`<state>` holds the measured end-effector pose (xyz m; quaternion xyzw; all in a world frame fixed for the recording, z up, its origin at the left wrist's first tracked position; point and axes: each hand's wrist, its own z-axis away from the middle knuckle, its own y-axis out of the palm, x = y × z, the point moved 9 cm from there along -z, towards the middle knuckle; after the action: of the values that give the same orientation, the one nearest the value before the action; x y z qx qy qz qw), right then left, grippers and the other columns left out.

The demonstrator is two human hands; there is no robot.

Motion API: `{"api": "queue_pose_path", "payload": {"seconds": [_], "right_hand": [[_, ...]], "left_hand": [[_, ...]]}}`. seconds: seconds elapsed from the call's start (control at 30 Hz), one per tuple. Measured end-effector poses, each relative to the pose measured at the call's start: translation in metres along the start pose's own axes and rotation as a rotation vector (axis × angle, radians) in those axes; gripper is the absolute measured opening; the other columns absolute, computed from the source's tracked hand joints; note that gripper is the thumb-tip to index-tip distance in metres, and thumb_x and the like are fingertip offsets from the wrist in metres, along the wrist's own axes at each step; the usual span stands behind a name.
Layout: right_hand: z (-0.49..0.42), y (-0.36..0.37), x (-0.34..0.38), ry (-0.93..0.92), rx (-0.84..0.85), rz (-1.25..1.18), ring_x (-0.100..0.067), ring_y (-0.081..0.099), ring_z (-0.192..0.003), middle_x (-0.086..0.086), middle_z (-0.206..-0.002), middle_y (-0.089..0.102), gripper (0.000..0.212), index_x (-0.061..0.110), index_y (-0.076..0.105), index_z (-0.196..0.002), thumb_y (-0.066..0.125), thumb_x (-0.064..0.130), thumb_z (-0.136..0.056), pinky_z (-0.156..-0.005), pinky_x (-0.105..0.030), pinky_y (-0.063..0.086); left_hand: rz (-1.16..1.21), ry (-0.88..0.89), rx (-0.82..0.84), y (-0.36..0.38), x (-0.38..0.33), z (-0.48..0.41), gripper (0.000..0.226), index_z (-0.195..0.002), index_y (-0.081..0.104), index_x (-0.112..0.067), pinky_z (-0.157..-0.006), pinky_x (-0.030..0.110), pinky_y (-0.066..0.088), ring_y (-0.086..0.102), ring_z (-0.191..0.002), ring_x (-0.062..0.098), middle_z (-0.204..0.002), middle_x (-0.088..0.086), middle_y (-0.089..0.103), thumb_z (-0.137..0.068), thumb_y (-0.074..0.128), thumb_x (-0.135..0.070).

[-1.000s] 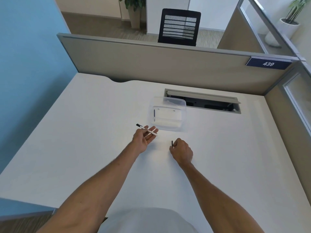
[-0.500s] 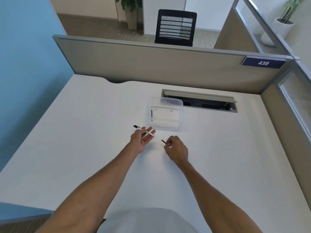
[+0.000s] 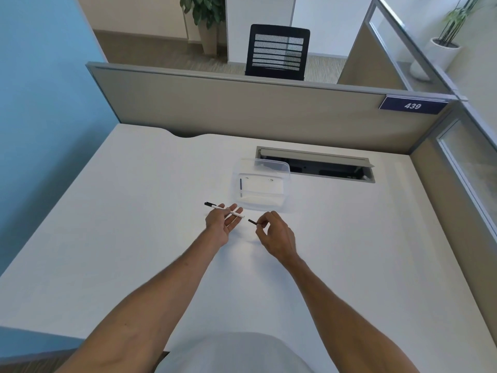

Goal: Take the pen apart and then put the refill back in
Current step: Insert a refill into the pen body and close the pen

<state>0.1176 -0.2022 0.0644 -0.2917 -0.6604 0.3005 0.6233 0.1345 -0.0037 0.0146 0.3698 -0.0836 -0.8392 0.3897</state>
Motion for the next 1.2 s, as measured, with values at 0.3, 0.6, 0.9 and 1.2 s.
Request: {"api": "queue_pose_path", "payload": {"seconds": [0.3, 0.6, 0.9, 1.2], "right_hand": [[-0.006, -0.002, 0.007, -0.019, 0.003, -0.004, 0.004, 0.057, -0.074, 0.017, -0.103, 0.064, 0.007, 0.031, 0.063, -0.098, 0.069, 0.027, -0.097, -0.059, -0.02, 0.04], [-0.007, -0.001, 0.006, -0.027, 0.0, -0.003, -0.006, 0.058, -0.076, 0.016, -0.102, 0.065, 0.007, 0.032, 0.063, -0.098, 0.069, 0.028, -0.097, -0.059, -0.022, 0.043], [-0.005, 0.0, -0.001, -0.012, 0.006, 0.034, -0.012, 0.061, -0.082, 0.015, -0.1, 0.063, 0.01, 0.032, 0.063, -0.097, 0.071, 0.026, -0.094, -0.059, -0.023, 0.043], [-0.006, -0.004, 0.004, -0.036, -0.027, 0.048, -0.012, 0.062, -0.078, 0.015, -0.099, 0.061, 0.009, 0.031, 0.065, -0.097, 0.071, 0.025, -0.094, -0.056, -0.026, 0.045]], "left_hand": [[-0.024, -0.006, 0.024, 0.005, 0.0, 0.006, 0.038, -0.144, 0.051, -0.009, -0.072, 0.04, 0.07, 0.082, -0.091, 0.033, -0.124, 0.018, 0.078, -0.108, 0.052, 0.004], [-0.053, -0.017, 0.05, 0.01, 0.004, 0.007, 0.038, -0.143, 0.052, -0.01, -0.08, 0.042, 0.068, 0.082, -0.093, 0.032, -0.129, 0.018, 0.077, -0.108, 0.053, 0.004], [-0.074, -0.025, 0.055, 0.011, 0.007, 0.008, 0.036, -0.141, 0.052, -0.012, -0.081, 0.044, 0.067, 0.081, -0.098, 0.035, -0.129, 0.017, 0.078, -0.107, 0.055, 0.002], [-0.076, -0.019, 0.07, 0.011, 0.005, 0.008, 0.033, -0.135, 0.05, -0.011, -0.075, 0.041, 0.069, 0.079, -0.101, 0.037, -0.132, 0.019, 0.076, -0.106, 0.056, 0.005]]}}
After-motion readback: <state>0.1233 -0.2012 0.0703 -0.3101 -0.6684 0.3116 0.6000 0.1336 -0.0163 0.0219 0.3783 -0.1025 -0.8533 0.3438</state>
